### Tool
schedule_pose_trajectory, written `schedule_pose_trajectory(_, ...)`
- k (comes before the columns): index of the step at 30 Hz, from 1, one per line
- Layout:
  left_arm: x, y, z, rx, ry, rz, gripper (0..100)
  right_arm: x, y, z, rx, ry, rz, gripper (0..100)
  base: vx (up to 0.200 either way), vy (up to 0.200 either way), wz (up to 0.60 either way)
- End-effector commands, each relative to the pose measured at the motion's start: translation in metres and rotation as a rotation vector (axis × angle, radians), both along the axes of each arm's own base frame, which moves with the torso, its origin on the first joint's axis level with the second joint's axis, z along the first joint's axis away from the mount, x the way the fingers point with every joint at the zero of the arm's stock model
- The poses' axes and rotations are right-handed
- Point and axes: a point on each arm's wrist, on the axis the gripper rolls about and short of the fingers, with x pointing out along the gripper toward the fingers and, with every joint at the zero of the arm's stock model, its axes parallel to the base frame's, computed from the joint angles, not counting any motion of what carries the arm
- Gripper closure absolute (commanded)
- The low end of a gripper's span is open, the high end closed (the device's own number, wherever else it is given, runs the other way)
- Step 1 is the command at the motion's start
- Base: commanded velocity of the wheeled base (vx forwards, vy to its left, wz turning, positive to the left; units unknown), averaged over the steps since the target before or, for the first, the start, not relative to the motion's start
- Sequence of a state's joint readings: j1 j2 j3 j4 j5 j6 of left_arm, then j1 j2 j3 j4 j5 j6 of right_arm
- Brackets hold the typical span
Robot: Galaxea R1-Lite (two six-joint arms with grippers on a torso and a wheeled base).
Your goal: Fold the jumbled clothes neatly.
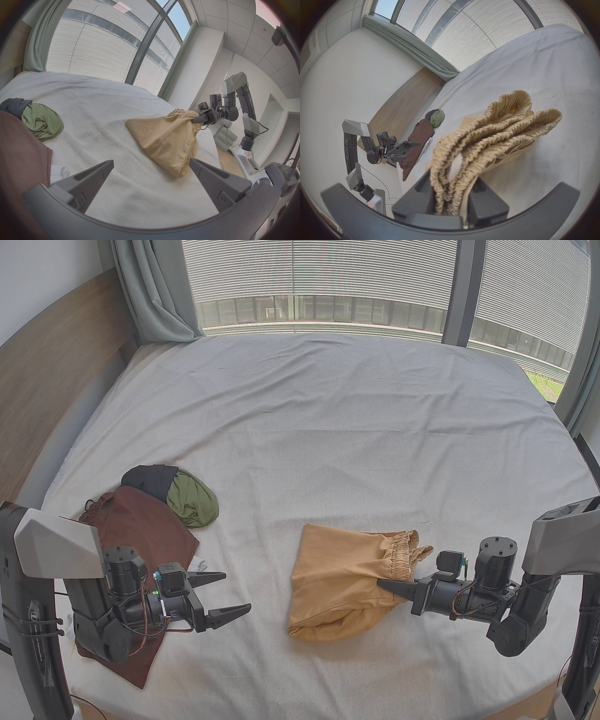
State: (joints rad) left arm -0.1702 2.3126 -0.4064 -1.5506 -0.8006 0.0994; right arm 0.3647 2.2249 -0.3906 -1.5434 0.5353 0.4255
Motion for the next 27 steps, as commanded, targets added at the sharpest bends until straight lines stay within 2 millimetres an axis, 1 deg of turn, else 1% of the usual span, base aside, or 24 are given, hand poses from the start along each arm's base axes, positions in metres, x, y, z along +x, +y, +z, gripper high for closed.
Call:
schedule_pose_trajectory(1, 0.0, 0.0, 0.001, 0.0, -0.003, 0.0, 0, 0.002, 0.002, 0.009, 0.023, -0.021, 0.001, 100, 0.0, 0.0, 0.0)
schedule_pose_trajectory(7, 0.002, 0.003, 0.002, -0.002, -0.008, 0.011, 0, -0.002, 0.008, 0.024, 0.099, 0.006, 0.003, 100, 0.0, 0.0, 0.0)
schedule_pose_trajectory(10, 0.003, 0.003, 0.003, -0.002, -0.015, 0.012, 0, 0.0, 0.009, 0.027, 0.111, 0.0, 0.001, 100, 0.0, 0.0, 0.0)
schedule_pose_trajectory(15, 0.002, 0.003, 0.015, -0.024, -0.028, 0.016, 0, 0.003, 0.011, 0.029, 0.119, -0.012, 0.0, 100, 0.0, 0.0, 0.0)
schedule_pose_trajectory(18, 0.001, 0.003, 0.018, -0.033, -0.023, 0.02, 0, 0.005, 0.015, 0.034, 0.143, -0.015, 0.004, 100, 0.0, 0.0, 0.0)
schedule_pose_trajectory(19, 0.001, 0.004, 0.019, -0.035, -0.026, 0.022, 0, 0.006, 0.019, 0.038, 0.166, -0.017, 0.009, 100, 0.0, 0.0, 0.0)
schedule_pose_trajectory(23, 0.001, 0.004, 0.019, -0.035, -0.024, 0.022, 0, 0.01, 0.023, 0.054, 0.225, -0.034, 0.014, 100, 0.0, 0.0, 0.0)
schedule_pose_trajectory(27, 0.001, 0.004, 0.018, -0.035, -0.02, 0.024, 0, 0.018, 0.025, 0.062, 0.257, -0.055, 0.013, 100, 0.0, 0.0, 0.0)
